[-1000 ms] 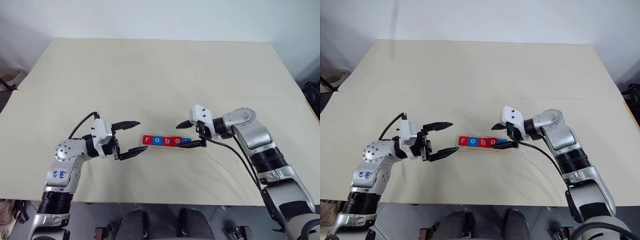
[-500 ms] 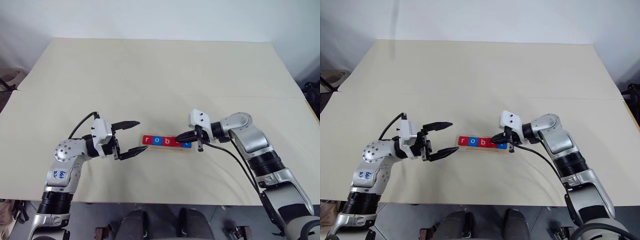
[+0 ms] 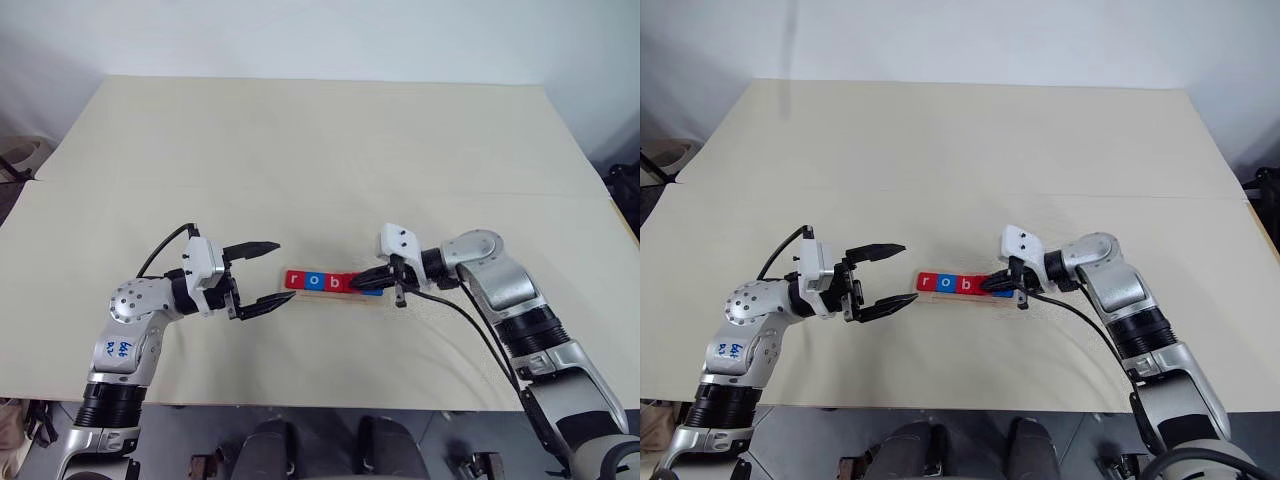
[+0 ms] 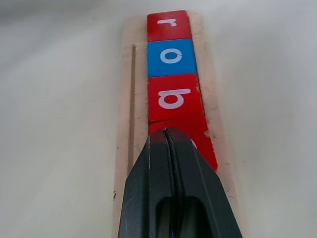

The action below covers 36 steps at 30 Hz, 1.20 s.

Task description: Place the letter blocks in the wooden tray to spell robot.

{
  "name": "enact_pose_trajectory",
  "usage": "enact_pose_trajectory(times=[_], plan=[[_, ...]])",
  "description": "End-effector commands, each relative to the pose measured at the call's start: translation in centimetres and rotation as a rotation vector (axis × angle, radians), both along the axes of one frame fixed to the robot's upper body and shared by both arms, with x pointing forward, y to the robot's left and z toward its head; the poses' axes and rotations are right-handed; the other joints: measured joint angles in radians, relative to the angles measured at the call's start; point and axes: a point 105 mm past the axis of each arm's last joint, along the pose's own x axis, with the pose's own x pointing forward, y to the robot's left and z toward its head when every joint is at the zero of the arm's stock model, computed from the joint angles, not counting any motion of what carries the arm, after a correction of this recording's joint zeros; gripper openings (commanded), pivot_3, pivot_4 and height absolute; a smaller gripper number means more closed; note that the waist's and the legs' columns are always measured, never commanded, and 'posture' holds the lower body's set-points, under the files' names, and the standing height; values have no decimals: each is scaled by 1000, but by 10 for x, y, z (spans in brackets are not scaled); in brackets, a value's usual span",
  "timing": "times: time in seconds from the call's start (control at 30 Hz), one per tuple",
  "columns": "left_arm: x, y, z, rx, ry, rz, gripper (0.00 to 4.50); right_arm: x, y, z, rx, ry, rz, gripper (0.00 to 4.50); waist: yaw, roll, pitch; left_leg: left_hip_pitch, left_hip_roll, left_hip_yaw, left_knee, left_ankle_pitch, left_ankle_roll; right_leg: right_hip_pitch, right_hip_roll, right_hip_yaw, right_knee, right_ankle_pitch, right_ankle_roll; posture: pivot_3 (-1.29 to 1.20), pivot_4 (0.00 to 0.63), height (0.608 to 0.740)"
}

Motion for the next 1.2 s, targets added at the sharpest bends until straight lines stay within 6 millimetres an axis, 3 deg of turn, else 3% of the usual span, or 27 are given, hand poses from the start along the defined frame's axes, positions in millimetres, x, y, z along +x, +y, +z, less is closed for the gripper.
enact_pose_trajectory(times=[0.03,0.23,0.6,0.87,0.97,1.13,1.2], plan=[[-2,-1,10,0,-44,-9,4500,14,-2,17,40,-58,-58,24,-1,0,0,0,0,0,0,0,0,0,0,0,0,0,0,0,150,740],[-2,-1,10,-4,-45,-5,4500,18,-6,1,-23,-55,-76,24,0,0,0,0,0,0,0,0,0,0,0,0,0,0,0,0,150,740],[-2,0,11,-2,-49,-1,4500,9,-4,-3,-21,-53,-30,24,-1,0,0,0,0,0,0,0,0,0,0,0,0,0,0,0,150,740],[-3,-1,10,-2,-42,-7,4500,11,-7,18,64,-157,-24,24,0,0,0,0,0,0,0,0,0,0,0,0,0,0,0,0,150,740],[-4,1,9,6,-33,-12,4500,4,-18,29,119,-184,0,24,2,0,0,0,0,0,0,0,0,0,0,0,0,0,0,0,150,740],[-6,17,3,44,-3,-10,4500,-18,-51,32,184,-125,-42,24,4,0,0,0,0,0,0,0,0,0,0,0,-1,0,0,0,150,740],[-9,24,0,65,18,-13,4500,-24,-65,31,191,-140,-93,589,3,0,0,0,0,0,0,0,0,0,0,0,-1,0,0,0,150,740]])
